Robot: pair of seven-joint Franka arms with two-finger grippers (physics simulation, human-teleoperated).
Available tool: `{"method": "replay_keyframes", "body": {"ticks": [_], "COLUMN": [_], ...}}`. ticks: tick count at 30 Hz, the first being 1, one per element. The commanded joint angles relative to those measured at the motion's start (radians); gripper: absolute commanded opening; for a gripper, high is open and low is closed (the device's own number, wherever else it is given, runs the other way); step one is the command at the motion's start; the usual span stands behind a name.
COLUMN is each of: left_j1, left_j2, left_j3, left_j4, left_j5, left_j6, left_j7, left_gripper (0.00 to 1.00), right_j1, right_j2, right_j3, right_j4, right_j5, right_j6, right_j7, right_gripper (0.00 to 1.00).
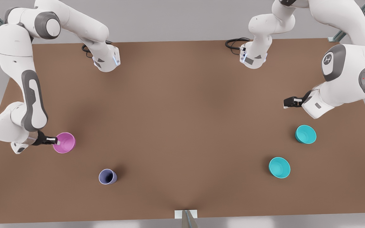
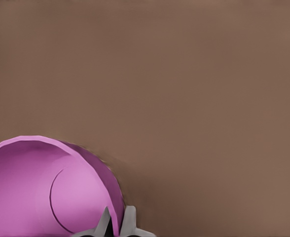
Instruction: Stack the blue bowl on the pink bowl
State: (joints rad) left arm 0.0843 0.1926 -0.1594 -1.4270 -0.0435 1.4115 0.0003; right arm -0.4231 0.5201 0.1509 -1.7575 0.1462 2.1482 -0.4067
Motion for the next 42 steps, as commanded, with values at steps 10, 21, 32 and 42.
{"method": "replay_keyframes", "body": {"ticks": [10,21,32,42], "left_j1": [-0.001,-0.120,0.120,0.172], "left_j2": [0.013,0.036,0.435,0.541], "left_j3": [0.000,0.182,0.359,0.431], "left_j4": [0.002,0.016,-0.026,-0.130], "left_j5": [-0.015,-0.038,-0.296,-0.334], "left_j6": [-0.019,0.001,0.472,0.618], "left_j7": [-0.028,0.003,0.738,0.903], "left_gripper": [1.00,1.00,1.00,1.00], "right_j1": [0.676,0.935,0.942,0.667], "right_j2": [0.095,0.386,0.432,0.109], "right_j3": [0.038,0.035,0.038,0.039], "right_j4": [0.314,0.584,0.584,0.540], "right_j5": [-0.056,-0.224,-0.237,-0.220], "right_j6": [-0.077,0.067,0.117,-0.395], "right_j7": [1.058,1.480,1.479,0.835], "right_gripper": [0.21,0.21,1.00,1.00]}}
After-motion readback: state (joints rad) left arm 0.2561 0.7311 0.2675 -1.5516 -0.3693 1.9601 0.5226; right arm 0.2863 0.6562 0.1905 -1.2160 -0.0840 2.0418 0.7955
